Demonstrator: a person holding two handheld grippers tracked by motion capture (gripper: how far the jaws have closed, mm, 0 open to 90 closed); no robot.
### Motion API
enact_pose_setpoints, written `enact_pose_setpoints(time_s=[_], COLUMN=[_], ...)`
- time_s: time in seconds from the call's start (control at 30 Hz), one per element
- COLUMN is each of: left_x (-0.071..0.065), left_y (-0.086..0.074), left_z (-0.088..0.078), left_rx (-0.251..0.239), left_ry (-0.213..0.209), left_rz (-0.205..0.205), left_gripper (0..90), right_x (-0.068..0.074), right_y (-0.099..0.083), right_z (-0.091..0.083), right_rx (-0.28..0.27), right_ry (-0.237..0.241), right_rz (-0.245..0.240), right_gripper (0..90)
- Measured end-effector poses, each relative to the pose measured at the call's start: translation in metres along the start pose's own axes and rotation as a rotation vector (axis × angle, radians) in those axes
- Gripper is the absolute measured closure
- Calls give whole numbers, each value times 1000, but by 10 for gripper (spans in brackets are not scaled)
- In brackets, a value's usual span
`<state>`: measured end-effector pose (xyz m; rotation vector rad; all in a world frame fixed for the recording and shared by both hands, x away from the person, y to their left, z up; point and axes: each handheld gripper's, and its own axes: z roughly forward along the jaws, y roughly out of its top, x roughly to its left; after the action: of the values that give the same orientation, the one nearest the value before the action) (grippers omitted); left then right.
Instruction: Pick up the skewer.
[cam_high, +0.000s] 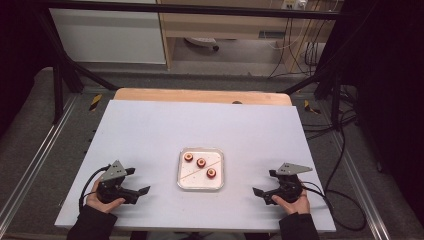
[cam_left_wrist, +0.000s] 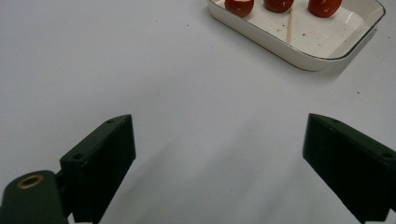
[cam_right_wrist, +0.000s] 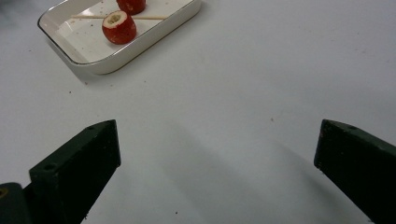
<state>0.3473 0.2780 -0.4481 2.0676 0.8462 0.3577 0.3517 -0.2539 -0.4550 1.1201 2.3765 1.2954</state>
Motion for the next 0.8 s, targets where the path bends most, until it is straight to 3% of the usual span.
enact_pose_setpoints(time_s=[0.8], left_x=[-8], left_y=[9], left_z=[6], left_rx=[11], left_ry=[-11], left_rz=[9], left_gripper=[93], right_x=[0], right_y=[1], right_z=[-1], right_rx=[-7], right_ry=[-6], right_rz=[-2], right_gripper=[6])
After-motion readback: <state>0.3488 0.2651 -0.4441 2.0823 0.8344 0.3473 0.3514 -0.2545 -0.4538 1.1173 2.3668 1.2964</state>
